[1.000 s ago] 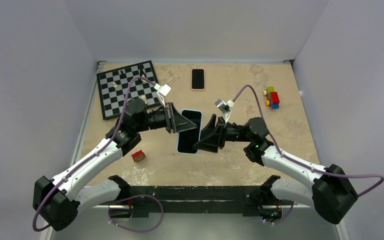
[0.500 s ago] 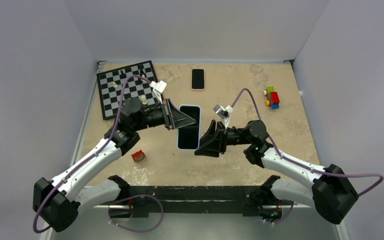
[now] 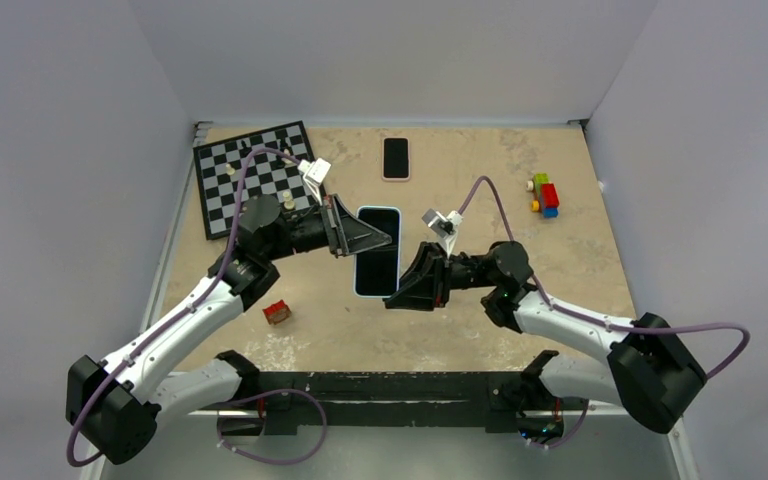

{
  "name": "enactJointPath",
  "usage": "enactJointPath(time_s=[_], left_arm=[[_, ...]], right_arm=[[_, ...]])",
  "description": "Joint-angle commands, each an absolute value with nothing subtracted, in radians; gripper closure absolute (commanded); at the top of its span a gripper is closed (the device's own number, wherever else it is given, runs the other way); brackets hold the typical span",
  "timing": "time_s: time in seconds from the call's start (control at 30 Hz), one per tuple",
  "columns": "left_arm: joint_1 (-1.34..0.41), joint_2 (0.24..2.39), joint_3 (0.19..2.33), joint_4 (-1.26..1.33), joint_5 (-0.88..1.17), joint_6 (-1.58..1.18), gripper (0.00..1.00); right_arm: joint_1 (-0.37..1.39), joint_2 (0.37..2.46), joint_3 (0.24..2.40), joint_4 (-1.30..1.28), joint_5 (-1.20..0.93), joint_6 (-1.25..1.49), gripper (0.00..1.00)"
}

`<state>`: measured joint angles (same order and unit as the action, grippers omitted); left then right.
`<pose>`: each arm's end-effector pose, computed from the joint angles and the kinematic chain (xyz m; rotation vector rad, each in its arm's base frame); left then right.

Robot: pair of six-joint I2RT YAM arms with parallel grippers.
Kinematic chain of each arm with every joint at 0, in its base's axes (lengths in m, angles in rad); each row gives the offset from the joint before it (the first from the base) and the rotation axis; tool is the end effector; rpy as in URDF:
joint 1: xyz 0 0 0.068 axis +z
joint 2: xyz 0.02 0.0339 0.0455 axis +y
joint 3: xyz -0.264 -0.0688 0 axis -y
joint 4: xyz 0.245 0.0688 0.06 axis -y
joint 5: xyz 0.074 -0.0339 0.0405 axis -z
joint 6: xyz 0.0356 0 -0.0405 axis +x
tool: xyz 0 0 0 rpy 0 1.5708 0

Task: Take the phone out of the phone case
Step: Remove the phone case from the phone.

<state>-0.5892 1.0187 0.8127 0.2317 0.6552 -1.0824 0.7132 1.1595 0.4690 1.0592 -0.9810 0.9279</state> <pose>0.1840 -0.1491 0.3495 0.1659 1.8615 -1.7453 0.1539 0.1722 0.2795 -0.8830 1.4262 1.8937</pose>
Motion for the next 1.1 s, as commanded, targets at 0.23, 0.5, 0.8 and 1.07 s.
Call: enactJointPath(time_s=[0.23, 0.5, 0.8, 1.07], left_arm=[[-0.585, 0.989, 0.823, 0.376, 0.708, -1.124, 1.0], [-0.586, 1.0, 0.831, 0.431, 0.78, -1.194, 1.0], [-0.586, 1.009, 0.825, 0.459, 0.849, -1.367, 1.0], [-0.591, 1.003, 0.776, 0.595, 0.847, -1.487, 1.0]], right_arm=[[0.72, 1.231, 0.503, 1.246, -0.989, 0.992, 0.77], [0.72, 1.272, 0.55, 1.171, -0.988, 0.888, 1.0], [0.723, 1.266, 0.587, 1.195, -0.937, 0.589, 1.0], [0.723, 1.365, 0.719, 1.284, -0.985, 0.634, 1.0]])
